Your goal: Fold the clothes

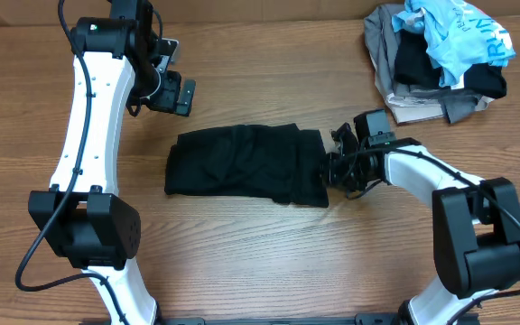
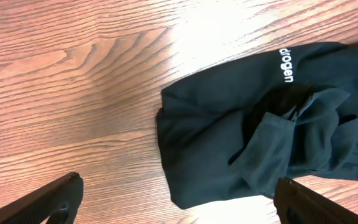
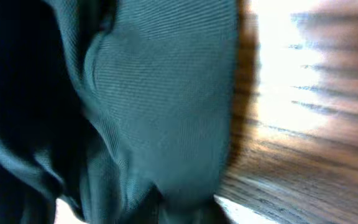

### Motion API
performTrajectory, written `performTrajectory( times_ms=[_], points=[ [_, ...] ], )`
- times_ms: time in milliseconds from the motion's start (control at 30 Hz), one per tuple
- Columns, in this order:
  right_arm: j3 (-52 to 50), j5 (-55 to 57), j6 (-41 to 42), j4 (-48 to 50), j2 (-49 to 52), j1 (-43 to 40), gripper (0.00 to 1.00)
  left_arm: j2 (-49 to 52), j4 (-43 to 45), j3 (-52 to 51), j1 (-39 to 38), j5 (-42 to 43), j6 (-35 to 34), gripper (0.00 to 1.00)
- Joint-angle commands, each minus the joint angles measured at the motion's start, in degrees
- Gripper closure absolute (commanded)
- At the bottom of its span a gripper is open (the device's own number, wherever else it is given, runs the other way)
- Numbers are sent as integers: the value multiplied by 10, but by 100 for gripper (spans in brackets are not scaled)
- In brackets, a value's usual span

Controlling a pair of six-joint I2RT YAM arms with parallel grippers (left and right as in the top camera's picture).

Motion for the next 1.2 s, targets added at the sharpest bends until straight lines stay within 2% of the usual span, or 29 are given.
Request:
performTrajectory(
  times_ms=[0, 100, 267, 300, 500, 700, 867, 1167],
  points=[
    [1, -20, -3, 7, 7, -4, 96, 0, -2, 12, 3, -12, -6, 0],
    [44, -21, -10, -55, -5, -53, 96, 0, -3, 12, 3, -11, -6, 0],
    [128, -26, -92, -205, -39, -139, 96, 0, -5, 12, 4, -12, -5, 0],
    [166, -26, -124, -268, -51, -165, 96, 0, -5, 12, 4, -12, -5, 0],
    [288, -26, -169, -395, -81, -165, 96, 0, 4, 12, 4, -12, -5, 0],
    [394, -24, -165, -445, -90, -86, 96, 0, 16, 12, 4, -12, -5, 0],
    [390, 13, -119, -403, -63, 24, 96, 0, 22, 12, 7, -12, -5, 0],
    [389, 18, -70, -321, 76, 231, 96, 4, 40, 12, 9, -12, -6, 0]
  ],
)
